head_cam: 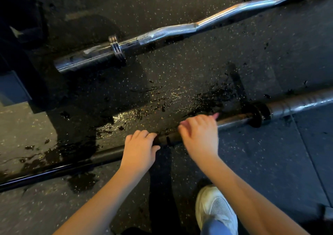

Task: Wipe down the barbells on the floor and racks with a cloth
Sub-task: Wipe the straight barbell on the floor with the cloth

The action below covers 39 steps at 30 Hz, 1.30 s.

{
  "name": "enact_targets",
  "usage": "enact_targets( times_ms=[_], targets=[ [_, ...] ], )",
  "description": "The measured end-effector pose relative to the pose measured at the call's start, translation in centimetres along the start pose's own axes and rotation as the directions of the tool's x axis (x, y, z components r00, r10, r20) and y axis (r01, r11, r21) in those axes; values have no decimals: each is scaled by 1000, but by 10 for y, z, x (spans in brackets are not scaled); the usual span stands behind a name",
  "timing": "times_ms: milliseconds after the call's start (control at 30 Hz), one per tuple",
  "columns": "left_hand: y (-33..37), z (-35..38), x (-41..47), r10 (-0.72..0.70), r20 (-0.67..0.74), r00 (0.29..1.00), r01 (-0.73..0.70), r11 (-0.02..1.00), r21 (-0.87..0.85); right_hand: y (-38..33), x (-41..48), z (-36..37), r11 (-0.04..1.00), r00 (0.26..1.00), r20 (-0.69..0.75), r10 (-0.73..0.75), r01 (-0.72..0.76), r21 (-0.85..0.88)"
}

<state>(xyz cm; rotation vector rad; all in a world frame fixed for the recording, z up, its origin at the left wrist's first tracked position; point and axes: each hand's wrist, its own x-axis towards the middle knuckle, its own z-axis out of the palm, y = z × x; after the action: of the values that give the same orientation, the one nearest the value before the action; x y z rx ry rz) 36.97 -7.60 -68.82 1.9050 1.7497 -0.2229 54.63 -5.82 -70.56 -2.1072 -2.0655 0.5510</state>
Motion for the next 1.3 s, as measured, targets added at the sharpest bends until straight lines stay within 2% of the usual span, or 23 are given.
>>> enact_targets(
  times_ms=[100, 167, 267, 367, 433, 500, 600, 700, 767, 833, 933, 967, 1067, 1167, 1233, 1300],
  targets=[
    [0, -1, 0, -2, 5, 1000, 1, 1000, 10, -21, -10, 9, 964, 956, 121, -267, 263, 44],
    [0, 0, -3, -2, -4, 1000, 2, 1000, 1, -7, -8, 3, 941, 928, 161, -335, 320, 114],
    [2, 2, -8, 9, -9, 1000, -9, 999, -31, 29, -8, -6, 961, 960, 85, -268, 260, 89],
    [3, 4, -13, 9, -19, 1000, -10, 999, -36, 48, -9, -12, 999, 1000, -13, -28, 28, 40],
    [5, 5, -16, 12, -7, 1000, -12, 1000, -15, 36, -18, -10, 998, 998, -34, 61, -61, -1],
    [8, 6, -18, 18, 1, 1000, -18, 1000, 14, 14, -27, -5, 1000, 1000, 8, 9, -9, -20],
    [12, 7, -20, 14, -8, 1000, -14, 998, 58, -9, -38, 5, 974, 963, 147, -225, 228, -6],
    [12, 6, -21, 18, -6, 1000, -17, 998, 64, 5, -29, 0, 949, 935, 161, -315, 309, 62],
    [11, 4, -18, 30, -1, 1000, -30, 998, 58, 29, -25, -7, 962, 960, 72, -272, 271, 25],
    [9, 3, -15, 41, 2, 999, -41, 997, 65, 53, -15, -16, 987, 988, -1, -155, 155, -30],
    [5, 1, -10, 50, 5, 999, -51, 995, 84, 49, -6, -18, 998, 1000, -8, 9, -9, -59],
    [3, 0, -8, 54, 3, 999, -54, 994, 93, 39, -5, -14, 997, 1000, 14, 18, -17, -70],
    [-1, -6, -1, 45, -6, 999, -44, 994, 105, 13, -10, -1, 981, 980, 107, -169, 177, -73],
    [-2, -13, 4, 41, 19, 999, -43, 989, 138, 23, 1, -10, 945, 937, 141, -319, 325, -24],
    [0, -16, 5, 50, 16, 999, -52, 984, 173, 42, 9, -20, 942, 938, 114, -328, 334, -30],
    [5, -13, 3, 76, -15, 997, -72, 981, 180, 64, 14, -28, 965, 966, 50, -253, 256, -55]
  ],
)
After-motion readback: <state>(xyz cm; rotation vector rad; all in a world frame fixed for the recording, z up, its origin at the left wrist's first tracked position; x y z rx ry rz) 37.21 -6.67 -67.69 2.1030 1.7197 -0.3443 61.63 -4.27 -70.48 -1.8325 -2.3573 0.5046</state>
